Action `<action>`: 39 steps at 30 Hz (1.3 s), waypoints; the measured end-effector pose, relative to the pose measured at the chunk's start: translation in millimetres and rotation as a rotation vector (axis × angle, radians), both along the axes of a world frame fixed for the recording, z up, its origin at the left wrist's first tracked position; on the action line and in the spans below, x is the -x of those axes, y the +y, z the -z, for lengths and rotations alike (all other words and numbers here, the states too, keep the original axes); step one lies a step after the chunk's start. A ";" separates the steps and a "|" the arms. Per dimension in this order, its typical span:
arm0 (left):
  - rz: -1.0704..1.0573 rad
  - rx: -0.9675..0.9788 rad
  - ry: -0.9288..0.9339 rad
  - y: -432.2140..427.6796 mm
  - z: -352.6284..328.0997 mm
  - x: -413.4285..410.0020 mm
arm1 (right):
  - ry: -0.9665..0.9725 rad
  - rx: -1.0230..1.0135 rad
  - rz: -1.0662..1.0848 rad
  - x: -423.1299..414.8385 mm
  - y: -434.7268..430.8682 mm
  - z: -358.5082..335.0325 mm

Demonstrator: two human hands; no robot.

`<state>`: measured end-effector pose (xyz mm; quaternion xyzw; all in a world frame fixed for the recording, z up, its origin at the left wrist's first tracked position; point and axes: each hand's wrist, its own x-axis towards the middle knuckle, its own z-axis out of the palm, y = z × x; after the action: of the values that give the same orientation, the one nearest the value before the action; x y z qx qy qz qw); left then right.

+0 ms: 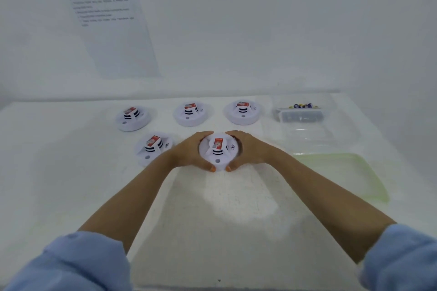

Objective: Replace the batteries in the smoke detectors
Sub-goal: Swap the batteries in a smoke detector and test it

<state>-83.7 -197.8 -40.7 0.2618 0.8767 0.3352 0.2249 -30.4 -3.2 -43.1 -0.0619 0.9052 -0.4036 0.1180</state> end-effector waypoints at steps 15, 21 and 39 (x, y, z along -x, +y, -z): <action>0.150 -0.249 0.061 82.4 -54.7 10.6 | 0.155 0.329 0.181 -24.3 69.0 -68.0; 0.219 -0.362 0.072 160.5 -70.9 1.6 | 0.179 0.463 0.202 -43.5 133.7 -104.7; 0.096 -0.692 0.107 236.2 -42.7 -31.7 | -0.037 0.815 0.385 -43.1 207.0 -70.5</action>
<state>-51.9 38.4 2.0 0.3804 0.7083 0.5875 0.0920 12.7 203.8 27.3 0.0736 0.6651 -0.7428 0.0227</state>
